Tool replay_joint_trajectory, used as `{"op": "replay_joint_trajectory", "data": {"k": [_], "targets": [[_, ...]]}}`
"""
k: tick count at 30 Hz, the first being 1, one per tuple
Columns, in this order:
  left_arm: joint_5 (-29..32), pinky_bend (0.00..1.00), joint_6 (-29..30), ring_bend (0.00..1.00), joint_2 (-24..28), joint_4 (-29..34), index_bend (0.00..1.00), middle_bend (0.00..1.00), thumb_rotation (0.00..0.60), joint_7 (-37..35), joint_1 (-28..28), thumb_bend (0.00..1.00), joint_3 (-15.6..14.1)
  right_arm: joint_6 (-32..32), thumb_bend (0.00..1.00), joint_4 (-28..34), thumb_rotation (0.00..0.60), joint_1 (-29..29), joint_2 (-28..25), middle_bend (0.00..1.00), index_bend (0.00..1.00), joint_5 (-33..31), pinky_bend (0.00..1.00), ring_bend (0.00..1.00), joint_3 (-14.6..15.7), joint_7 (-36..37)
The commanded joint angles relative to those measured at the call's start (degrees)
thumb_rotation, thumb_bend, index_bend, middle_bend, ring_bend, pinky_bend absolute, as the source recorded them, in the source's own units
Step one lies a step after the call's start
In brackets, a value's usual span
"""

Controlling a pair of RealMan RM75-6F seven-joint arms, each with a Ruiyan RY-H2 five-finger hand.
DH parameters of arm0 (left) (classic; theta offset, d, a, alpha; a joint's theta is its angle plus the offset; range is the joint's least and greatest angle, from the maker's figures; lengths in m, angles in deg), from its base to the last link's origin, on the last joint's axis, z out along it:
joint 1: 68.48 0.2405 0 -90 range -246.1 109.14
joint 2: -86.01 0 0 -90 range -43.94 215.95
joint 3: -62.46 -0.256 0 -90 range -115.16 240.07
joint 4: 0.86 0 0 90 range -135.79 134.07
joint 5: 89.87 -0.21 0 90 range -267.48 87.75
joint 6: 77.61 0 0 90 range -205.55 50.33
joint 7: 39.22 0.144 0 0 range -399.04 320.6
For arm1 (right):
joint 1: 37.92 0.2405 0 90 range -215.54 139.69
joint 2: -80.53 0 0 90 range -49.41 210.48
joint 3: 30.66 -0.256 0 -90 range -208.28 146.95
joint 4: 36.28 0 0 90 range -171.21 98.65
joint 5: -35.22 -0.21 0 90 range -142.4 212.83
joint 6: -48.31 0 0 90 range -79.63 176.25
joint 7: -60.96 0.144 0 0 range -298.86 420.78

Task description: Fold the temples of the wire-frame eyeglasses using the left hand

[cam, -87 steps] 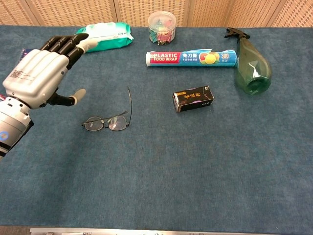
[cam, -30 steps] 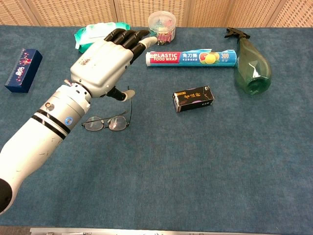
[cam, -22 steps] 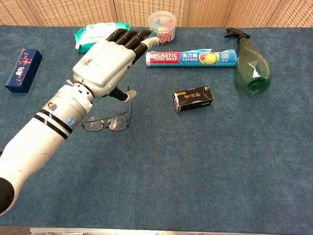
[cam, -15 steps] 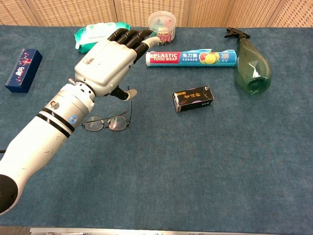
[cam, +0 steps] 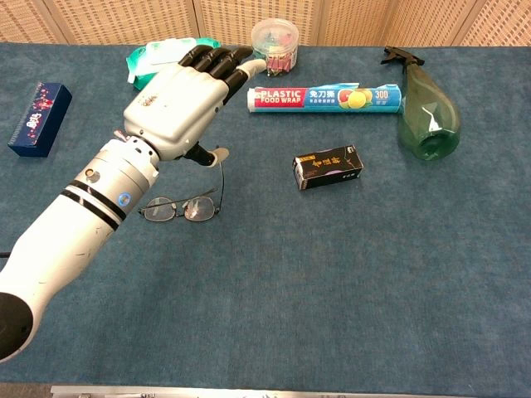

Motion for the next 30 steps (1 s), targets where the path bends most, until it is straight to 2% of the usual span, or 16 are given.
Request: {"op": "replay_joint_trajectory", "data": {"k": [1,30], "targets": [[0.2,0.00,0.1,0.00,0.1,-0.1,0.01,0.00,0.600,0.1,-0.1,0.20,0.0,-0.1,0.19,0.0,0.600,0.0,0.0,0.29,0.33,0.0,0.38,0.23,0.0,-0.1],[0.5,0.00,2.4,0.00,2.0,-3.5,0.01,0.00,0.600,-2.1,1.9,0.20,-2.5,-0.2,0.19,0.2,0.600,0.1,0.0,0.29,0.33,-0.1,0.38,0.23,-0.1,-0.1]]}}
